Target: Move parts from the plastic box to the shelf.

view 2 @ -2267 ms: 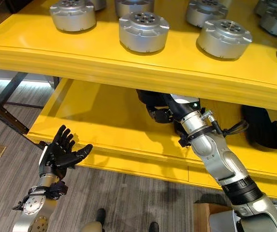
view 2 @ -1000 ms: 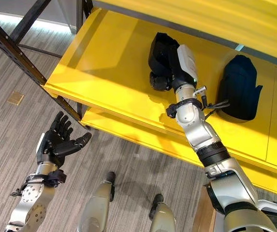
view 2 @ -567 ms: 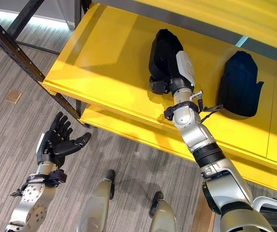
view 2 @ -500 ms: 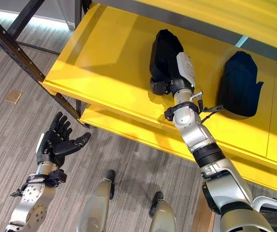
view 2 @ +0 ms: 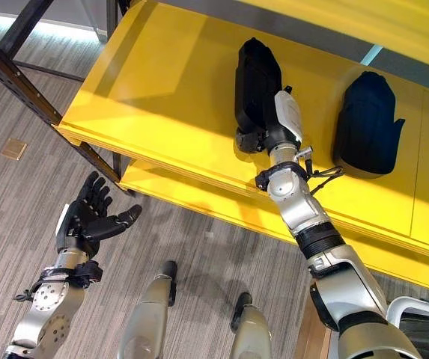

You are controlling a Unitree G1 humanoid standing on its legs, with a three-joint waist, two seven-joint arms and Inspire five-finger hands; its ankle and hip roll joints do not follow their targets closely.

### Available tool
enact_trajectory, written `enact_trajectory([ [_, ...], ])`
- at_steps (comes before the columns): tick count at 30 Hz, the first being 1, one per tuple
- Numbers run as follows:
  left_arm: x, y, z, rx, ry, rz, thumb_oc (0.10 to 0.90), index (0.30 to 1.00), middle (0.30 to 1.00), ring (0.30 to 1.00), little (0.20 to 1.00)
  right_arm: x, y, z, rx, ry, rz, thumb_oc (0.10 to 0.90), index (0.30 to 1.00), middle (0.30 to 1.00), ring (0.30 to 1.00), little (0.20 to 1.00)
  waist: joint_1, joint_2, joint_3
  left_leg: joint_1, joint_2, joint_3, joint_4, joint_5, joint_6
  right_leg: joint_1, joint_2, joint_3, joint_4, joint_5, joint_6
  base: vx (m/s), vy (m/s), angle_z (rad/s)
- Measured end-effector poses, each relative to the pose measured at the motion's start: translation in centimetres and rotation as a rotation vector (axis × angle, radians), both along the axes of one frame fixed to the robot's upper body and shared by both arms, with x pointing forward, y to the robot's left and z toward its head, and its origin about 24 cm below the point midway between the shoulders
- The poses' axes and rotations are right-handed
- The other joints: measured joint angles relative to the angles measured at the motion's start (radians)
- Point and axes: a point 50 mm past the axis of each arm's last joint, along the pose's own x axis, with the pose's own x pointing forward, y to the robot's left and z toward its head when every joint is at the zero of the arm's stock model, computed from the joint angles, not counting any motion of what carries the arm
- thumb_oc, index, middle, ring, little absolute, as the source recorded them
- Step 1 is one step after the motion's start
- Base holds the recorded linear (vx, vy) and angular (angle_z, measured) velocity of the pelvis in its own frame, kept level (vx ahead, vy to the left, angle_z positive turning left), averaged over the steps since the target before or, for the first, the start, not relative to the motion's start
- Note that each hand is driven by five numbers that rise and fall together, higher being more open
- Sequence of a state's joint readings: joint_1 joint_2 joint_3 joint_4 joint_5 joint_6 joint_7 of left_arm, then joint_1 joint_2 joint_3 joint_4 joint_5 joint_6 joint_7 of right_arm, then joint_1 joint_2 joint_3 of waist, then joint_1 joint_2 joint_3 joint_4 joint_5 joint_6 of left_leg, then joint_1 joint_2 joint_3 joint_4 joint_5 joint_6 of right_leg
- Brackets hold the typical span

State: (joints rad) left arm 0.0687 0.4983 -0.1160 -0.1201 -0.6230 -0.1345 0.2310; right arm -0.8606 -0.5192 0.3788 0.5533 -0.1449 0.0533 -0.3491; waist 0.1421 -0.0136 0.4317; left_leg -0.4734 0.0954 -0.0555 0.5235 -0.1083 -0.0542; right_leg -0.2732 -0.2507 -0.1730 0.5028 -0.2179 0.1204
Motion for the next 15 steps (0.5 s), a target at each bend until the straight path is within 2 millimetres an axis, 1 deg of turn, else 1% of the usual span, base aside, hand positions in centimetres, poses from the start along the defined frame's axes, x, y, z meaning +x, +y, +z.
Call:
enact_trajectory([
  [3,-0.01,0.01,0.03,-0.001,-0.004,0.001,0.900,1.000,1.000,1.000,1.000,0.09,-0.22,-0.19,-0.001,0.012,-0.013,0.400,0.300,0.300,0.300,0.300,0.000,0.002,0.001,-0.001,0.000,0.000,0.000,0.000,0.000,-0.001,0.000,0.000,0.000,0.000,0.000,0.00,0.000,0.00],
  [7,0.01,0.00,0.06,-0.001,-0.005,0.001,0.900,1.000,1.000,1.000,1.000,0.11,-0.22,-0.01,-0.001,0.005,-0.015,0.400,0.300,0.300,0.300,0.300,-0.001,0.014,0.014,-0.002,0.000,0.000,0.000,0.000,0.000,-0.003,0.000,0.001,0.001,0.000,0.000,0.00,0.000,0.00],
  [15,0.05,-0.01,0.11,-0.001,-0.007,0.001,0.900,1.000,1.000,1.000,1.000,0.09,-0.41,0.08,-0.005,-0.013,-0.046,0.400,0.300,0.300,0.300,0.300,-0.002,0.015,0.019,-0.013,0.000,0.001,0.002,0.000,0.000,-0.017,0.000,0.002,0.003,0.000,0.000,0.00,0.000,0.00],
])
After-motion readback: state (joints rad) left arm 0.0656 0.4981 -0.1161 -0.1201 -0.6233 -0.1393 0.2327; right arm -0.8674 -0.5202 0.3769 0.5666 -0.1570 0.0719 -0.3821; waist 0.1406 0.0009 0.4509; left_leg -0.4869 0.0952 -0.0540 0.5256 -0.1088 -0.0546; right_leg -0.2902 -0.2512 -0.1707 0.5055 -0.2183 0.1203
